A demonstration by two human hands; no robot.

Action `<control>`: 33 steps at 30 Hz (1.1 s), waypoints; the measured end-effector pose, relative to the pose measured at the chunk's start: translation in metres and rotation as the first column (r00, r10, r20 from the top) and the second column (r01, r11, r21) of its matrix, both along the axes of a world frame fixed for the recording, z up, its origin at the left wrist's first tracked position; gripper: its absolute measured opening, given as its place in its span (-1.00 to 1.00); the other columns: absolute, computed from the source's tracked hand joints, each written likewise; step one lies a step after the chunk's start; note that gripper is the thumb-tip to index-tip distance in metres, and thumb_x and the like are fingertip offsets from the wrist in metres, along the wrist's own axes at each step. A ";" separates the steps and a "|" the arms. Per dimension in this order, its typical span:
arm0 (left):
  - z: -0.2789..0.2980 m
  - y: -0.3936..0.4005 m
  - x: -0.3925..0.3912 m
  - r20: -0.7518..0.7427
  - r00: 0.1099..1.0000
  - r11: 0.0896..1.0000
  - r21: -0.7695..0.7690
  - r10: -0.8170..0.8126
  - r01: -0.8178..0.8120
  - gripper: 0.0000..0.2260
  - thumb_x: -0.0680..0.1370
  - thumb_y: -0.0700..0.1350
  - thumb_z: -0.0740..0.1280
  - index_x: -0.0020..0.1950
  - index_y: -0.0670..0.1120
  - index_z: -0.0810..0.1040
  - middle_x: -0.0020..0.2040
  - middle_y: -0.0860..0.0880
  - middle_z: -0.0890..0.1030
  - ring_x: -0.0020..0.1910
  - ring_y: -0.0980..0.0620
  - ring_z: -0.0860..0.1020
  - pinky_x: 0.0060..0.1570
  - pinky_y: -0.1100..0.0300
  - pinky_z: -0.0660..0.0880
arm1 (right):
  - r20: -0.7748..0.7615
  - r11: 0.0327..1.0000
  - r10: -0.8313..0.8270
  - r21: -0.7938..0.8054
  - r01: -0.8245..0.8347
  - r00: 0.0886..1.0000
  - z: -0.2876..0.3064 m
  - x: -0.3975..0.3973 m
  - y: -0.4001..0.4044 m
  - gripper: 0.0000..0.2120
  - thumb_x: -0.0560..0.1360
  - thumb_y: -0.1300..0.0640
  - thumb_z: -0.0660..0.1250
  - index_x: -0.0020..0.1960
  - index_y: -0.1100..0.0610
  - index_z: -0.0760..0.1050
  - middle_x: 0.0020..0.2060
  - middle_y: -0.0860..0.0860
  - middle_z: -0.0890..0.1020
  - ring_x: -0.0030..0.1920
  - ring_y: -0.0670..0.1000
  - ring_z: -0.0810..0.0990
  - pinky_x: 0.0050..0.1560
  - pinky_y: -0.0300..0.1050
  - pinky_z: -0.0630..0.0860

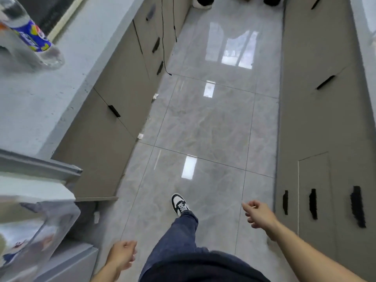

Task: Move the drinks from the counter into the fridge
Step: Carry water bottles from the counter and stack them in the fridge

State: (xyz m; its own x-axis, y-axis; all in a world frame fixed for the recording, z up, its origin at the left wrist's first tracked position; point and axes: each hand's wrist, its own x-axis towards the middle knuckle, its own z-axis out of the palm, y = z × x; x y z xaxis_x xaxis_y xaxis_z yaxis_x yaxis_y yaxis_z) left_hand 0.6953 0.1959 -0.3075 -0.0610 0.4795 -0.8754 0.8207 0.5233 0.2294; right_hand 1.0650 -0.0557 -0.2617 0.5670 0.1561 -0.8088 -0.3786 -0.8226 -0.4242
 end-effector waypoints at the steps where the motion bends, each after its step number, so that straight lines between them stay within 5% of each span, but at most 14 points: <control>1: 0.004 0.012 0.018 0.019 1.000 1.000 -0.004 0.016 -0.016 -0.80 0.60 -0.15 0.32 -0.21 -0.18 0.55 -0.28 -0.14 0.62 -0.41 -0.05 0.48 -0.36 0.25 0.42 | 0.002 0.999 0.037 -0.014 -0.037 0.999 0.003 0.012 0.015 -0.79 0.55 0.01 0.36 -0.10 0.16 0.50 -0.29 0.07 0.58 -0.40 0.00 0.44 -0.42 -0.20 0.40; 10: 0.046 0.120 0.149 0.266 0.954 0.981 0.101 0.136 -0.168 -0.85 0.59 -0.11 0.29 -0.15 -0.09 0.55 -0.24 -0.07 0.62 -0.38 0.05 0.50 -0.36 0.24 0.43 | 0.038 0.956 0.292 -0.039 -0.290 0.956 0.007 0.103 0.146 -0.77 0.55 0.01 0.36 -0.06 0.20 0.53 -0.30 0.09 0.61 -0.38 0.02 0.48 -0.39 -0.15 0.45; 18: 0.054 0.146 0.176 0.224 0.885 0.891 0.113 0.409 -0.440 -0.84 0.60 -0.09 0.28 -0.11 -0.13 0.56 -0.21 -0.09 0.62 -0.37 0.04 0.50 -0.35 0.21 0.44 | -0.065 0.863 0.501 -0.043 -0.504 0.863 -0.012 0.181 0.260 -0.81 0.55 0.09 0.37 -0.13 0.21 0.48 -0.39 0.09 0.53 -0.45 0.04 0.39 -0.46 -0.21 0.30; 22: 0.059 0.128 0.191 0.152 0.785 0.777 0.122 0.600 -0.618 -0.82 0.61 -0.08 0.28 -0.08 -0.16 0.58 -0.24 -0.09 0.63 -0.35 -0.01 0.52 -0.32 0.18 0.46 | -0.068 0.763 0.644 -0.025 -0.646 0.762 -0.013 0.223 0.329 -0.83 0.53 0.14 0.39 -0.17 0.20 0.47 -0.45 0.07 0.51 -0.51 0.02 0.38 -0.48 -0.23 0.29; 27: 0.069 0.117 0.219 0.172 0.530 0.524 0.078 0.831 -0.848 -0.81 0.61 -0.09 0.32 -0.03 -0.22 0.59 -0.25 -0.15 0.61 -0.33 -0.07 0.51 -0.33 0.15 0.43 | -0.053 0.637 0.771 0.040 -0.770 0.635 -0.006 0.243 0.429 -0.80 0.55 0.11 0.37 -0.19 0.17 0.45 -0.43 0.07 0.50 -0.50 0.02 0.37 -0.47 -0.25 0.29; 33: 0.085 0.135 0.248 0.240 0.312 0.301 0.084 0.919 -0.950 -0.81 0.60 -0.08 0.35 -0.04 -0.21 0.60 -0.20 -0.15 0.65 -0.30 -0.08 0.55 -0.36 0.17 0.45 | -0.063 0.494 0.869 0.187 -0.849 0.492 0.018 0.205 0.526 -0.82 0.54 0.10 0.37 -0.12 0.21 0.51 -0.37 0.08 0.53 -0.45 0.02 0.38 -0.44 -0.20 0.34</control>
State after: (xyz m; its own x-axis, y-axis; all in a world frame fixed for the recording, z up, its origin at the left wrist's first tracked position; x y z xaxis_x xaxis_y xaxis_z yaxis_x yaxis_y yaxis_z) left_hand 0.9430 0.3312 -0.2223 -0.4788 0.3104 -0.8212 -0.2398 0.8536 0.4625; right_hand 1.2702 0.4706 -0.2439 -0.0104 0.6009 -0.7993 0.4302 -0.7189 -0.5461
